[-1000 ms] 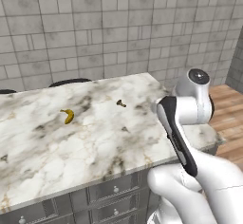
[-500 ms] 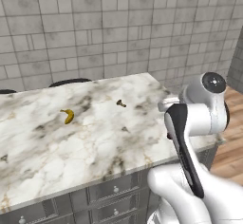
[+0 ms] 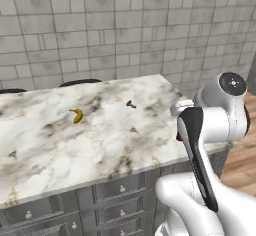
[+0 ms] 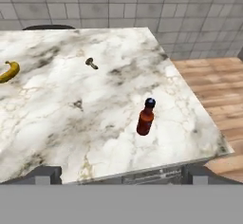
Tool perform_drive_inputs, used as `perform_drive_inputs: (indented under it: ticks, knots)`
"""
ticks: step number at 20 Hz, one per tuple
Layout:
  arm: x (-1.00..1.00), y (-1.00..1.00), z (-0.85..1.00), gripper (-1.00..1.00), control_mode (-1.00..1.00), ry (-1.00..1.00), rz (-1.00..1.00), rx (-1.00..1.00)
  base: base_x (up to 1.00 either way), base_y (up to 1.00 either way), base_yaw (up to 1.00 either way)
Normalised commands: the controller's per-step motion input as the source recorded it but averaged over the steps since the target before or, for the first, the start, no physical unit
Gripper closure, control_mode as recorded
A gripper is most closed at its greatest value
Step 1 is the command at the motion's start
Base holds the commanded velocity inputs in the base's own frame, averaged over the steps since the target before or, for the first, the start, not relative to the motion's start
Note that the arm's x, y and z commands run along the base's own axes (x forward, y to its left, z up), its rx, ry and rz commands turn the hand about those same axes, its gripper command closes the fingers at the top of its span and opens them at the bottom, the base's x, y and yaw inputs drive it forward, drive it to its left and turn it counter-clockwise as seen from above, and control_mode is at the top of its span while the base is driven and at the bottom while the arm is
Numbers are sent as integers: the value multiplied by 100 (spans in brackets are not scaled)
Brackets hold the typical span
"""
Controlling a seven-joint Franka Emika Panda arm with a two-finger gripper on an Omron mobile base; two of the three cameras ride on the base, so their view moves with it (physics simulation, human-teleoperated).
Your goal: Move the mustard and condiment bottle from the cabinet to the dining counter.
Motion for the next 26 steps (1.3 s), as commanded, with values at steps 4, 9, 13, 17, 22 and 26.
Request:
perform_drive_inputs:
  ticks: [4, 9, 13, 17, 22, 26]
  knots:
    - [0, 0, 0, -100, 100, 0, 0, 0, -83, 37, 82]
    - [0, 0, 0, -100, 100, 0, 0, 0, -17, 18, 100]
    - [0, 0, 0, -100, 100, 0, 0, 0, 0, 0, 100]
    - [0, 0, 0, -100, 100, 0, 0, 0, 0, 0, 100]
    - [0, 0, 0, -100, 100, 0, 0, 0, 0, 20, 99]
    - [0, 0, 0, -100, 100, 0, 0, 0, 0, 69, 60]
